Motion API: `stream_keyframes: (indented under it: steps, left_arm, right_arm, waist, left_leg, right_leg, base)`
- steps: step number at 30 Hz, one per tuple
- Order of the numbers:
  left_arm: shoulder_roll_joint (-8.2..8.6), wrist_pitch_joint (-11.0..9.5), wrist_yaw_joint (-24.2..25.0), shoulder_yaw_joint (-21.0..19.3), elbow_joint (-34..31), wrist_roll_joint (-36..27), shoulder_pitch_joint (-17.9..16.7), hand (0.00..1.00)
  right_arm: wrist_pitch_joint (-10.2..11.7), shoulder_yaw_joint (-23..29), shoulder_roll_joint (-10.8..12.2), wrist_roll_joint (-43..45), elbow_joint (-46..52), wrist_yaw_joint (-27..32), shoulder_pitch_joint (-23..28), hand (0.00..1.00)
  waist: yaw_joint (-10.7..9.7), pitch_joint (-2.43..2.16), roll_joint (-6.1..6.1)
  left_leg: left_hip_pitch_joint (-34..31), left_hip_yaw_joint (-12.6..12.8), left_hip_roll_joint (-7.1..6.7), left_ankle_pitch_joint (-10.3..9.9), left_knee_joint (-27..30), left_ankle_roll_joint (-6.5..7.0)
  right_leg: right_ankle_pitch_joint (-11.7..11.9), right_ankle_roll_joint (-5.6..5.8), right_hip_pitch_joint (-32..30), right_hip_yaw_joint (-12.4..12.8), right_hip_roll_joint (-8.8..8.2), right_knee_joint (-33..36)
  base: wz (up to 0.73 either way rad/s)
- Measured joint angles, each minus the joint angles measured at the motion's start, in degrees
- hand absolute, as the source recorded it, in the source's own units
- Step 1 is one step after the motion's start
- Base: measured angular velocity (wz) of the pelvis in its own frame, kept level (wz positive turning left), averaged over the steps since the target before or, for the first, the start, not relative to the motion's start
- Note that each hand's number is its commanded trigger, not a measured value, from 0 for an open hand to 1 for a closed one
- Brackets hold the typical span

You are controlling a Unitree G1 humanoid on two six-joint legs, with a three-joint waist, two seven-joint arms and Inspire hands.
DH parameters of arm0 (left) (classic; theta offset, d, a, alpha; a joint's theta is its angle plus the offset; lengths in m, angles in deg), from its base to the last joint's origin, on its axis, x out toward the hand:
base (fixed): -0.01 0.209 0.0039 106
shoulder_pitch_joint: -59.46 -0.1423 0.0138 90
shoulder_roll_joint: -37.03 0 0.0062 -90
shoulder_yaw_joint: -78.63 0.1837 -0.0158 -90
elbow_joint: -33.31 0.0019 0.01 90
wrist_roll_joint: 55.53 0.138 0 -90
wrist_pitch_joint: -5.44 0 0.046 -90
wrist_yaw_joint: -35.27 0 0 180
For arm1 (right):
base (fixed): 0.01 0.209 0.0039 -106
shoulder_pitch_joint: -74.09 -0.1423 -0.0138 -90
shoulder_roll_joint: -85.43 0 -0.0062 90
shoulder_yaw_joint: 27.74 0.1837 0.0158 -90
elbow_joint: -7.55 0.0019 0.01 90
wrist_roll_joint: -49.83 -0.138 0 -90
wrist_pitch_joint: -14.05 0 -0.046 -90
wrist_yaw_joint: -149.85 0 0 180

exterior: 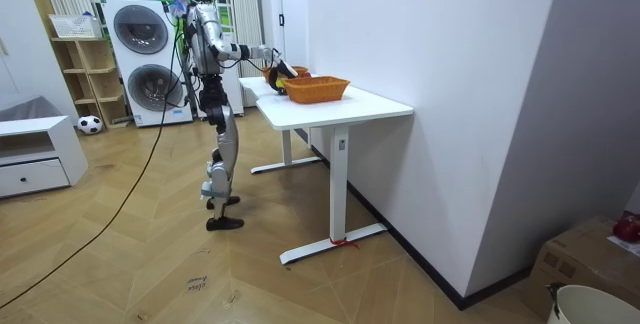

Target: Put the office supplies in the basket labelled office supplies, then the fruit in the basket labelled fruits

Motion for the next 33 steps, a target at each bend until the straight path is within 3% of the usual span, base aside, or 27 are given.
stream_keyframes:
  steps: [7, 18, 22, 28, 30, 33]
  left_arm:
    - [0.01, 0.01, 0.23, 0.13, 0.00, -0.15, 0.04, 0.00]
    - [0.43, -0.76, 0.43, 0.24, 1.46, -0.74, 0.34, 0.00]
    - [0.99, -1.21, 0.28, -1.88, 2.96, -2.42, -0.39, 0.00]
    - [1.30, -2.28, 0.37, -3.71, 2.28, -2.76, -1.90, 0.00]
    - [1.43, -2.51, 0.49, -3.98, 2.27, -2.76, -2.10, 0.00]
    - [1.56, -2.85, 0.68, -4.26, 2.25, -2.72, -2.39, 0.00]
  right_arm:
    - [-0.02, 0.02, 0.00, -0.08, 0.09, -0.28, 0.00, 1.00]
    - [0.95, 0.62, 0.22, -7.08, 1.21, 0.15, -0.07, 1.00]
    - [2.09, 3.73, 0.15, -8.86, 5.11, 2.70, -0.11, 1.00]
    - [3.90, 10.95, 0.12, -13.73, 10.53, 11.04, -0.12, 1.00]
    - [5.49, 12.65, 0.12, -15.25, 12.55, 13.81, -0.13, 1.00]
    - [6.93, 14.13, 0.11, -15.35, 13.62, 16.09, -0.38, 1.00]
  waist:
    - [-0.18, -0.10, 0.18]
    - [-0.95, -0.10, 0.36]
    - [-2.17, -0.14, 0.28]
    - [-3.60, -0.06, 0.36]
    - [-4.29, 0.17, 0.75]
    - [-5.07, 0.12, 0.81]
  left_leg:
    - [0.06, 0.06, 0.00, 0.00, -0.05, 0.00]
    - [0.73, -0.01, -0.09, 0.01, -0.11, 0.01]
    - [0.84, 0.03, -0.07, 0.02, -0.23, 0.00]
    - [0.87, 0.16, -0.08, 0.02, -0.19, 0.00]
    - [0.85, 0.14, -0.05, 0.02, -0.09, 0.00]
    - [0.82, 0.16, -0.06, 0.02, -0.01, 0.00]
  right_leg:
    - [0.00, 0.00, -0.04, 0.01, 0.01, 0.01]
    - [0.00, 0.00, 0.28, 0.34, -0.04, -0.05]
    - [0.00, 0.00, 0.33, 0.47, -0.03, -0.03]
    - [0.00, 0.00, 0.48, 0.24, -0.05, -0.05]
    - [0.00, 0.00, 0.52, 0.20, -0.01, -0.04]
    - [0.00, 0.00, 0.59, 0.08, -0.02, -0.01]
  base:
    - [0.00]
    - [0.00]
    - [0.00]
    - [0.01]
    - [0.00]
    - [0.00]
